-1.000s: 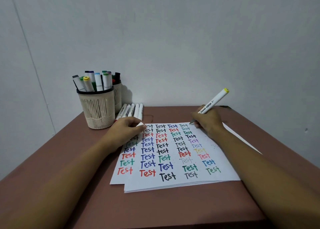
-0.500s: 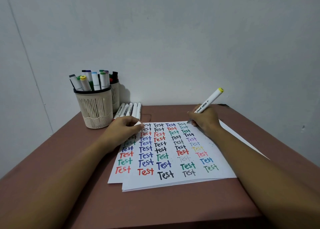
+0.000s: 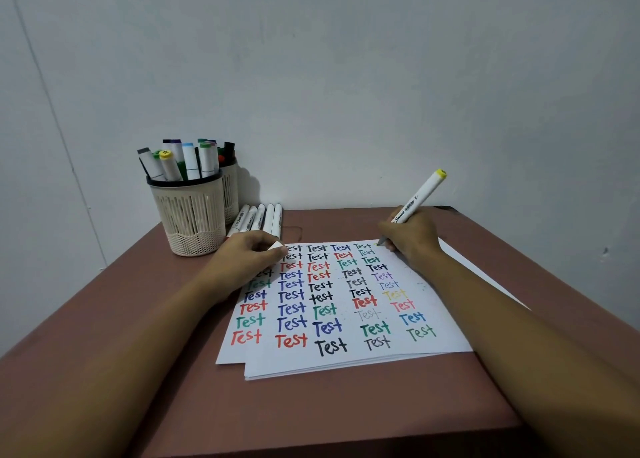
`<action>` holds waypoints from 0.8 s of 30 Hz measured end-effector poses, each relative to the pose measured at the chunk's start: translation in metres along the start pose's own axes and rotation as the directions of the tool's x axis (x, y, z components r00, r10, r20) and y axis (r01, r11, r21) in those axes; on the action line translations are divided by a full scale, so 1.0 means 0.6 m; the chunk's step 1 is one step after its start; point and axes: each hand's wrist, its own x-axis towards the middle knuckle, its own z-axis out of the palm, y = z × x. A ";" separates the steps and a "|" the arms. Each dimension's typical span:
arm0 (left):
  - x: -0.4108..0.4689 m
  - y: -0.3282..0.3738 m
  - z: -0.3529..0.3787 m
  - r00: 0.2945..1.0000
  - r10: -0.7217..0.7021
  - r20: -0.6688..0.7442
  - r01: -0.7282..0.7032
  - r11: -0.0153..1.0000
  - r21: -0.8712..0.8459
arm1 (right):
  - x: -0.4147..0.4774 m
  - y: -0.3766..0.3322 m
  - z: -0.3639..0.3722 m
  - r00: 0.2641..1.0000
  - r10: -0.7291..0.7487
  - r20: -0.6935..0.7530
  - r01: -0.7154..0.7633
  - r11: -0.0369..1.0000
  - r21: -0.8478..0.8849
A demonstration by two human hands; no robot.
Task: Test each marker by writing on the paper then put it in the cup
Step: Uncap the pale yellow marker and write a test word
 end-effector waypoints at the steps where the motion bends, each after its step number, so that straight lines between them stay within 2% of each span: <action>1: 0.000 0.000 0.000 1.000 -0.001 0.002 0.001 1.000 0.000 | 0.000 -0.001 0.000 1.000 0.004 0.006 -0.003 1.000 -0.014; 8: 0.001 -0.001 0.000 1.000 -0.001 0.004 0.001 1.000 -0.004 | 0.001 0.003 -0.002 0.998 -0.021 -0.063 0.023 0.999 0.034; 14: 0.001 -0.001 0.000 1.000 -0.002 -0.001 0.002 1.000 0.001 | -0.003 0.000 0.001 0.998 -0.025 -0.051 0.023 0.998 -0.052; 24: 0.002 -0.005 -0.001 1.000 0.011 0.003 -0.011 1.000 0.007 | -0.003 -0.002 -0.001 0.999 -0.006 -0.047 0.004 0.999 -0.048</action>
